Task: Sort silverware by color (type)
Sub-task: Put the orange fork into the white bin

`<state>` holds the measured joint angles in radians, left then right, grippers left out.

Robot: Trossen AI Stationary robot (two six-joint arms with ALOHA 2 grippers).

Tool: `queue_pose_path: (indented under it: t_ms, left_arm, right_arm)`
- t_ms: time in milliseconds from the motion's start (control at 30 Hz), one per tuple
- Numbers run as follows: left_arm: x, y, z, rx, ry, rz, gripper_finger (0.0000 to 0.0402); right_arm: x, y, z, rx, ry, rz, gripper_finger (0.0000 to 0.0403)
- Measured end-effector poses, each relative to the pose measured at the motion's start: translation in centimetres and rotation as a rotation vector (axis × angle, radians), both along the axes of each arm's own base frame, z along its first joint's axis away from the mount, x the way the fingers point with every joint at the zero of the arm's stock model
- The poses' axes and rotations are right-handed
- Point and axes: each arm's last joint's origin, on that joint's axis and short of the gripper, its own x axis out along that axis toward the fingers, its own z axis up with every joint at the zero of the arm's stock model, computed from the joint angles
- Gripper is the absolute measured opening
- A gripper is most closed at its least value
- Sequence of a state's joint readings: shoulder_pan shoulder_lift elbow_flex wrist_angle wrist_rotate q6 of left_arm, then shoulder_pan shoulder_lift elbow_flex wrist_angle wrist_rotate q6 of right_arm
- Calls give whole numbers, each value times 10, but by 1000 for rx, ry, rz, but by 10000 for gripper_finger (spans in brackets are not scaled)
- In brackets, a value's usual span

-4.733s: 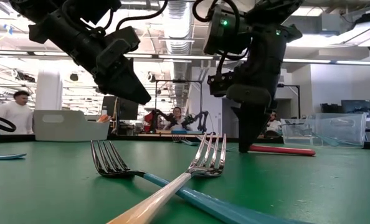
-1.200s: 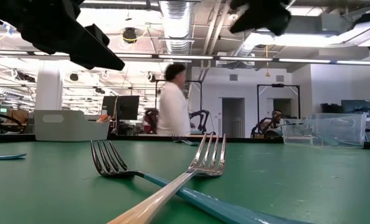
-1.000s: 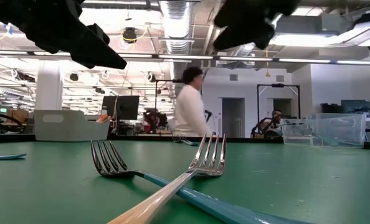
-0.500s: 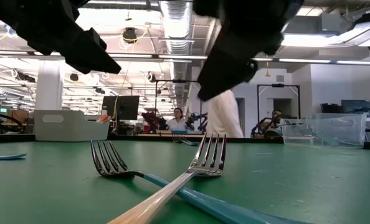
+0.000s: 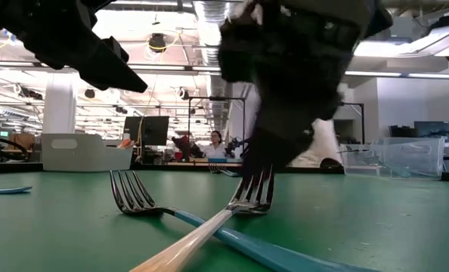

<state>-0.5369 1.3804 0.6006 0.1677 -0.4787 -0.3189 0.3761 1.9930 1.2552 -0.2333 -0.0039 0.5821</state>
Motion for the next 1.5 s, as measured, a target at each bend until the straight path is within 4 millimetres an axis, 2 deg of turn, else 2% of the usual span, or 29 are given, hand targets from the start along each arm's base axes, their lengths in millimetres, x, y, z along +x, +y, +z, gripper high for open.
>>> queue_pose_path:
  t_ms: [567, 700, 1000, 1100, 1233, 1500]
  left_arm:
    - [2, 3, 0, 10, -5, 11, 169]
    - [2, 3, 0, 15, -7, 19, 169]
    - [2, 4, 1, 33, -14, 34, 169]
    - [2, 4, 1, 45, -20, 52, 169]
    - [2, 4, 1, 49, -23, 59, 169]
    - [8, 9, 7, -10, -92, 102, 169]
  right_arm:
    - [1, -1, -4, 14, 17, 8, 213]
    - [-1, -1, -5, 12, 29, 8, 176]
    - [-2, 1, -4, 75, 57, 31, 47]
    - [-3, 1, 4, 84, 51, 33, 18]
    - [-8, -3, 18, 65, 37, 27, 14]
    - [-27, -20, 63, -196, -55, -143, 17]
